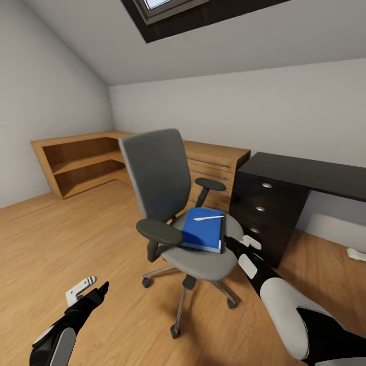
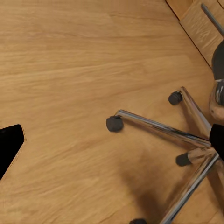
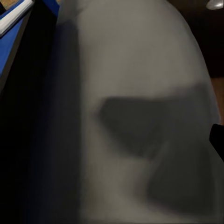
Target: In the bedroom, organize the workspace by keeping the computer under the desk, ensuring the monitor is on the desk, placing the keyboard on the desk next to the monitor, placing the mouse on the desk next to the keyboard, moving the folder from the swivel chair onto the desk next to the mouse, stacking the notebook on top of the folder with the pen on top of the notebook, and positioning the swivel chair next to the desk.
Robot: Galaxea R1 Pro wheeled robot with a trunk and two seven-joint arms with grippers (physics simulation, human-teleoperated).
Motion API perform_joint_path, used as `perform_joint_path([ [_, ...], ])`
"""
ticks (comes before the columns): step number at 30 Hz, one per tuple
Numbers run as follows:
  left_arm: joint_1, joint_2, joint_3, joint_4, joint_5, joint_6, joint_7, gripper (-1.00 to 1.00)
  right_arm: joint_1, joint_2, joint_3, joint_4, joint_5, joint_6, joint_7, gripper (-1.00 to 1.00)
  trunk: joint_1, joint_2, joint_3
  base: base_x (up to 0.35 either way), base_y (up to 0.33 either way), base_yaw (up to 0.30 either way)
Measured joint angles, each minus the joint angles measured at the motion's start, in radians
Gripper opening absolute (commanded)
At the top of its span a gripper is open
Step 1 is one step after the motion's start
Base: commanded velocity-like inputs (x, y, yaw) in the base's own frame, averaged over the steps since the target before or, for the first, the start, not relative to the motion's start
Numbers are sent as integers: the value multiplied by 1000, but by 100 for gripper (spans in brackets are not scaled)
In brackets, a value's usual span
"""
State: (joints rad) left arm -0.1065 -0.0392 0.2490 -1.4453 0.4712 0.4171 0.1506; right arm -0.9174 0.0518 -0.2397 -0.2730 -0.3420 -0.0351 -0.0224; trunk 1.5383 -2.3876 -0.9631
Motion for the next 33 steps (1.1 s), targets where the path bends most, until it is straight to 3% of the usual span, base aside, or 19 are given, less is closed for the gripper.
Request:
perform_joint_path([
  [10, 0, 0, -1, 2, 2, 1, 0, 100, 0, 0, 5, -1, -5, 1, 3, 100, 0, 0, 0, 42, 0, 200],
  [15, 0, -1, -2, 2, 1, 1, 0, 100, 0, -1, 0, 61, -6, 1, 5, 100, 1, 0, 0, -247, 0, 18],
  [33, 0, -2, -2, 2, 1, 1, 0, 100, 1, -1, 5, 71, -10, 0, 4, 100, 1, 0, 0, -109, 0, 0],
])
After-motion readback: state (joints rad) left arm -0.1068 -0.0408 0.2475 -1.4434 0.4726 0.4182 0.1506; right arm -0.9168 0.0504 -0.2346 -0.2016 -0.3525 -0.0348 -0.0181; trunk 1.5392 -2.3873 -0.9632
